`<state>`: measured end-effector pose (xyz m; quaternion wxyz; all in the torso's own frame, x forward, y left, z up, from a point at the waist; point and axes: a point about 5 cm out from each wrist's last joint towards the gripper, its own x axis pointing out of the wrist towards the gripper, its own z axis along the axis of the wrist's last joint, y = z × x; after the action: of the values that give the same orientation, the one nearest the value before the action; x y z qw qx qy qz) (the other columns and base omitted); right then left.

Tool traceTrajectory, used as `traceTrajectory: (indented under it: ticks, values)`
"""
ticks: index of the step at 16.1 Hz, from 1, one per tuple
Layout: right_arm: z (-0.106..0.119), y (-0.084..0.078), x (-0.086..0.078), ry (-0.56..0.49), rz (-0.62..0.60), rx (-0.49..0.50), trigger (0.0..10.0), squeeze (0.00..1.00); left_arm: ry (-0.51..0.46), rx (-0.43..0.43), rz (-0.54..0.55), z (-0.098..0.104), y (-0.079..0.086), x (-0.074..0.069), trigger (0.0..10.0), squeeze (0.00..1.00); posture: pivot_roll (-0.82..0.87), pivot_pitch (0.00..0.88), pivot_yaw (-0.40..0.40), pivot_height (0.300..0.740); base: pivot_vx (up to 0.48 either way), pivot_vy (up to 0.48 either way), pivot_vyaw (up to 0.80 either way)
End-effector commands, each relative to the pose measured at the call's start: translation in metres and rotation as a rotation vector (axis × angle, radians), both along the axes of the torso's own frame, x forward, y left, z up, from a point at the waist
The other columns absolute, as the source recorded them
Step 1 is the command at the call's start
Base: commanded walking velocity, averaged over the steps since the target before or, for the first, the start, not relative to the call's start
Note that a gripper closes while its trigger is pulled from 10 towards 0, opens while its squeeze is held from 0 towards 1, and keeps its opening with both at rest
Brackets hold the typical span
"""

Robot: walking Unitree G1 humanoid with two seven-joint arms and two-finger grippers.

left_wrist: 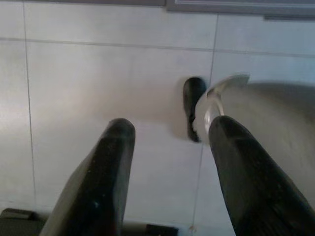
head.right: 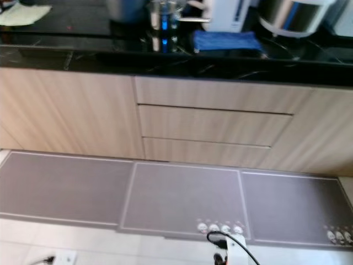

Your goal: Kitchen organization

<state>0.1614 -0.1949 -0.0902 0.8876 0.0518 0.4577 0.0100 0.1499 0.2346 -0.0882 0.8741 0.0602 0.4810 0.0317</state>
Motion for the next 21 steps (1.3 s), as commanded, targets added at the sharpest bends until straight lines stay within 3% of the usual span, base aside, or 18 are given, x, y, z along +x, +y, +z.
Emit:
traceTrajectory:
  ticks: [1,21]
  values:
    - [-0.0021,-0.0077,-0.0076,0.022,-0.028,-0.011,10.0,0.0,0.03,-0.021,0.005,-0.005,-0.0068,-0.0082,10.0,0.0,0.09,0.084,-0.05,0.74,0.0,-0.296,0.0]
    - [-0.0009,-0.0054,-0.0035,0.01,-0.041,-0.004,10.0,0.0,0.02,-0.025,-0.023,-0.0036,-0.0118,-0.0012,10.0,0.0,0.1,0.082,-0.041,0.74,0.0,-0.295,0.0]
